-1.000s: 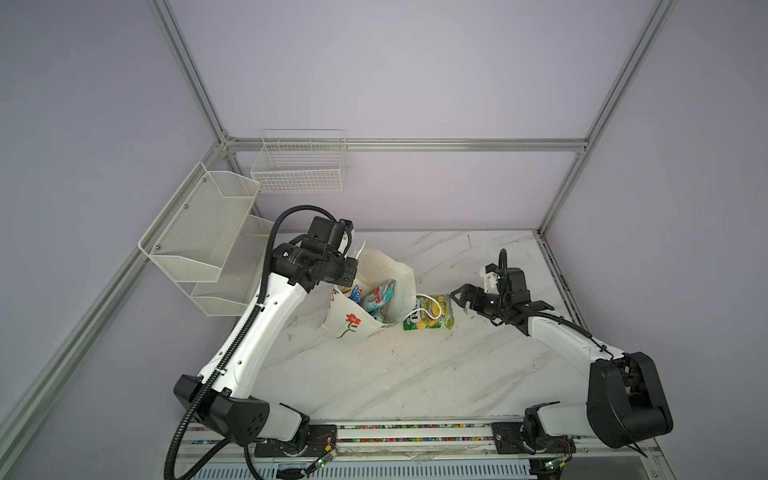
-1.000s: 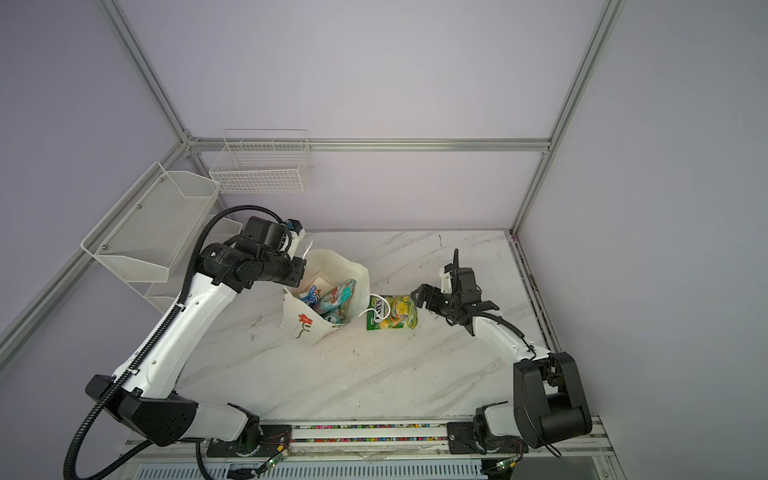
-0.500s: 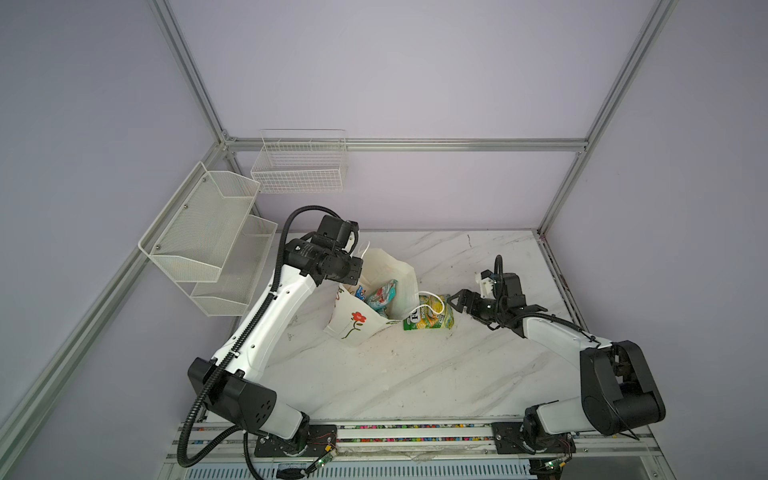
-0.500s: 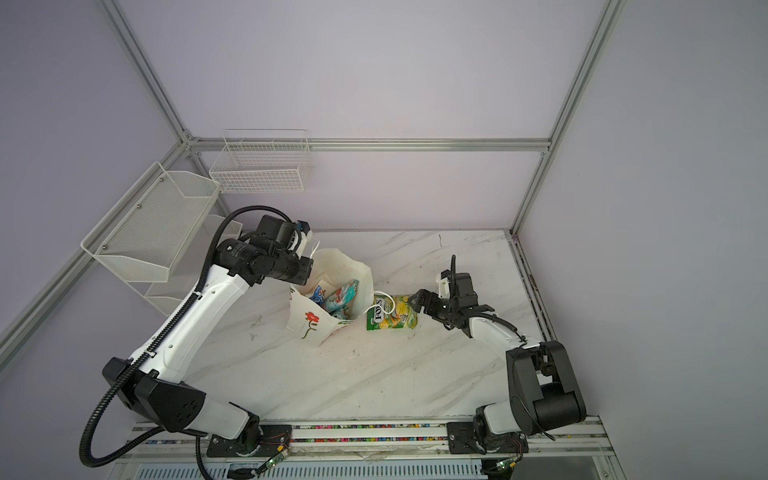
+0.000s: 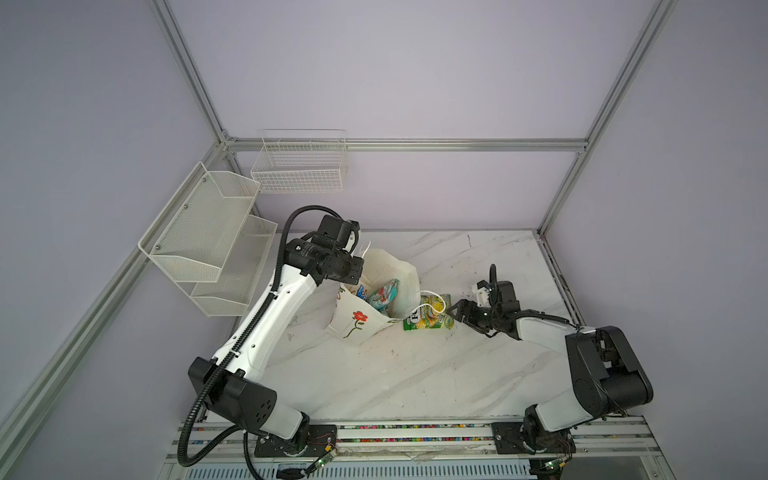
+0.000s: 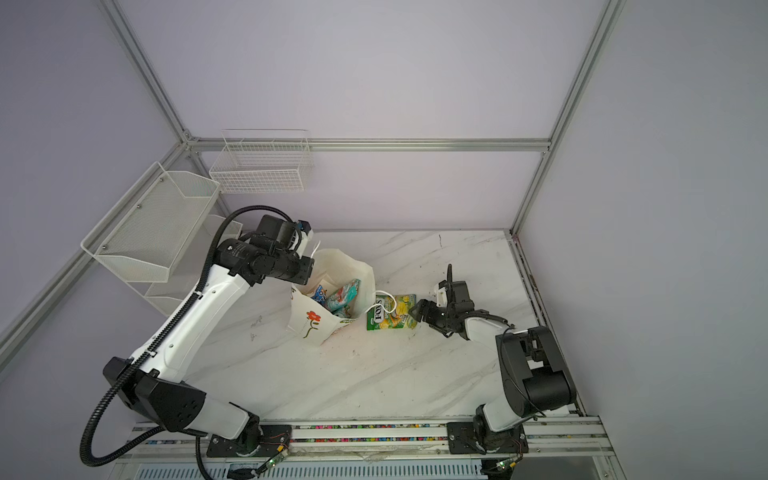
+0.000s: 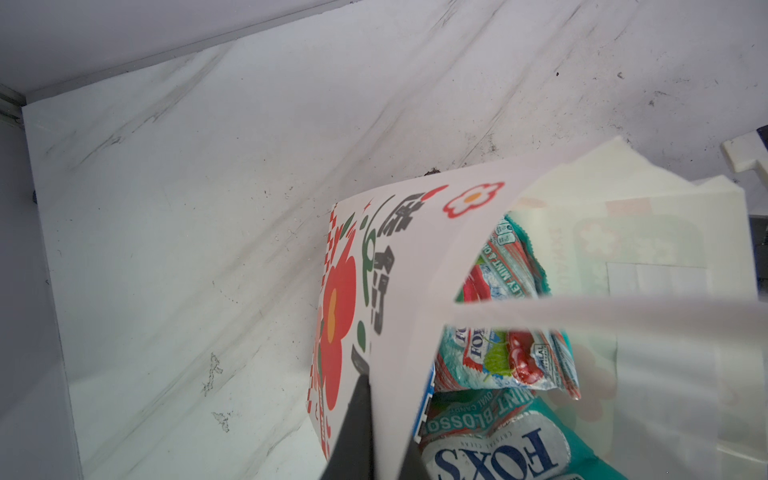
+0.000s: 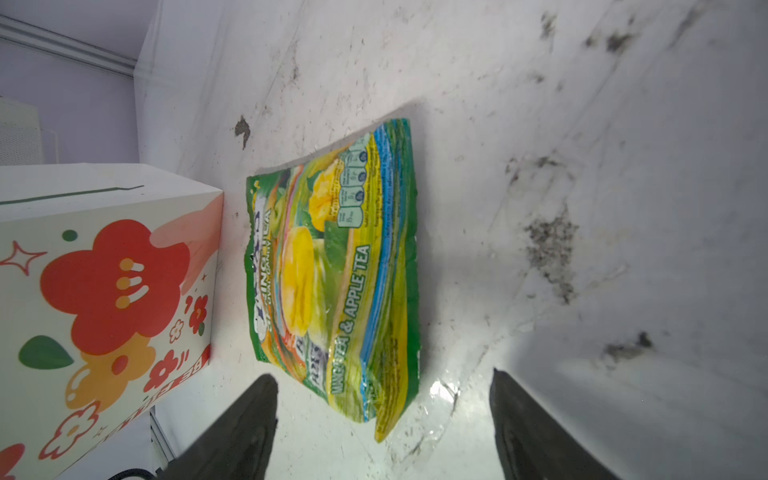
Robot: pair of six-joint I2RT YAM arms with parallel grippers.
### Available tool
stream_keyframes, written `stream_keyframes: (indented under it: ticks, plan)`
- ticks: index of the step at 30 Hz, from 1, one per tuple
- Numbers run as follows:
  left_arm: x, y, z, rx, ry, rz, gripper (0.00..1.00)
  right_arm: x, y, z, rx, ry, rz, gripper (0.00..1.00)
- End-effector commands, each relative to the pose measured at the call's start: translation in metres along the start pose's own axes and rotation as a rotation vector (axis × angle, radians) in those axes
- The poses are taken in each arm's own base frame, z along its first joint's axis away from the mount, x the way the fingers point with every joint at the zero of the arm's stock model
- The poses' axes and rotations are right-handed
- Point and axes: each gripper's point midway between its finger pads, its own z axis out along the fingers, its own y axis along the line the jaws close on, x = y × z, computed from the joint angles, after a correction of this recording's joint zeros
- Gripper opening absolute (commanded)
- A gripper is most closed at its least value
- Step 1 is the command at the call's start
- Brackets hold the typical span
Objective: Place the snacks into the paper bag
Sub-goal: 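Lower the right gripper onto the Spring Tea bag's edge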
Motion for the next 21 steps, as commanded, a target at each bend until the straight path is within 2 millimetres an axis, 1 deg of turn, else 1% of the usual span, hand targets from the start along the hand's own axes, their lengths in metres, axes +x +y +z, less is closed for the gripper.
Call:
stream_keyframes:
  ticks: [1,4,8,14,21]
  plan:
    - [-0.040,-0.006,-0.029,0.041,-0.176,-0.023,0.00,0.001,0.003,0.004,-0.050,0.005,0.000,0.78]
    - [-0.039,-0.005,-0.028,0.038,-0.173,-0.027,0.00,0.003,0.005,0.006,-0.065,0.016,-0.005,0.77]
    - [-0.039,-0.006,-0.028,0.044,-0.174,-0.032,0.00,0.006,0.003,0.008,-0.063,0.019,0.000,0.76]
    - [-0.037,-0.006,-0.027,0.044,-0.171,-0.032,0.00,0.021,0.000,0.017,-0.079,0.052,0.006,0.74]
    - [-0.037,-0.006,-0.029,0.046,-0.174,-0.035,0.00,0.033,0.006,0.030,-0.098,0.087,0.002,0.71]
